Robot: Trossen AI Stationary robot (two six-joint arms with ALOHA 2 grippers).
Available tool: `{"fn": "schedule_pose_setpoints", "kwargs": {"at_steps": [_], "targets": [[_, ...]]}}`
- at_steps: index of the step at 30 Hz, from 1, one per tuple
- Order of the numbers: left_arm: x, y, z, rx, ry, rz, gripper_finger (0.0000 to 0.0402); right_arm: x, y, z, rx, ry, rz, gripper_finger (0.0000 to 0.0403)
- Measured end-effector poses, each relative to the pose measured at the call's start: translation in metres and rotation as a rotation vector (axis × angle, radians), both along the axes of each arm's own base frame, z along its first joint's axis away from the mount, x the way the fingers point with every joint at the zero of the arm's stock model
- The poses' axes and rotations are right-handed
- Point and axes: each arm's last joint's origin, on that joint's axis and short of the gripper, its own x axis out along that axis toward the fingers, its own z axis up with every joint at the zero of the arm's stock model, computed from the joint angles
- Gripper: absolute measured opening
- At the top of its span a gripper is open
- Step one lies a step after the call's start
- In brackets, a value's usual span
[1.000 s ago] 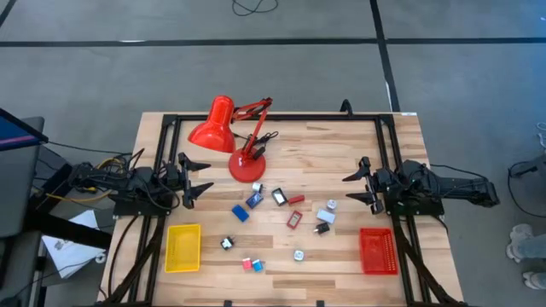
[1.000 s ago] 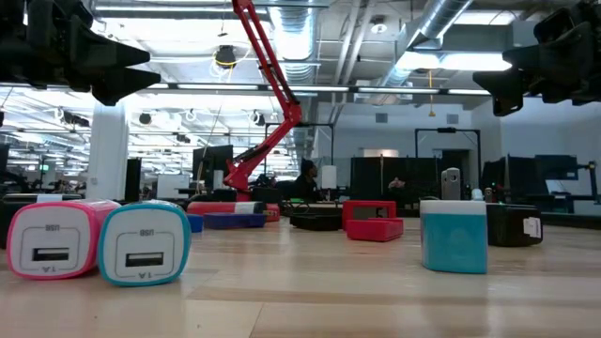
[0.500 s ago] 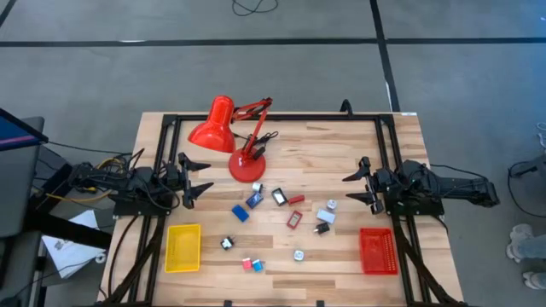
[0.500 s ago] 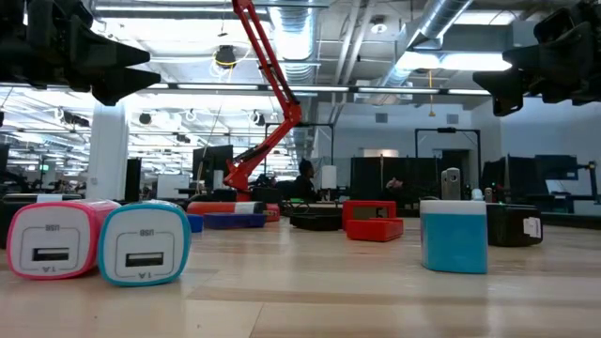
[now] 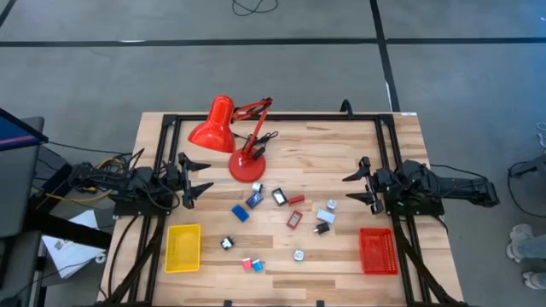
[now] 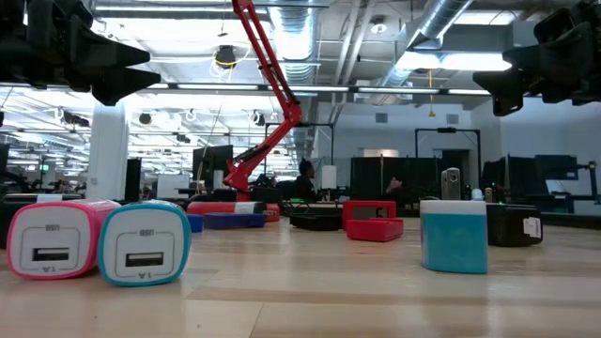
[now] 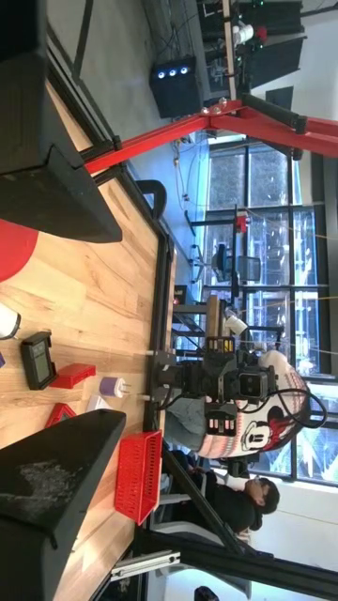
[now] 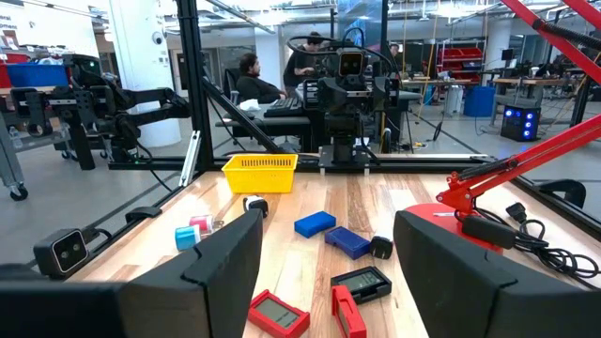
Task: Pick & Place Office items
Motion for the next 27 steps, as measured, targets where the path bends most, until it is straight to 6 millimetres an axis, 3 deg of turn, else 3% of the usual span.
{"fn": "schedule_pose_setpoints", "kwargs": {"at_steps": [27], "targets": [[0.0000, 0.0000, 0.0001, 0.000, -0.001, 0.000, 0.0301, 0.0000, 0.0005, 0.0003, 0.101, 0.010, 0.010, 0.0234]]}}
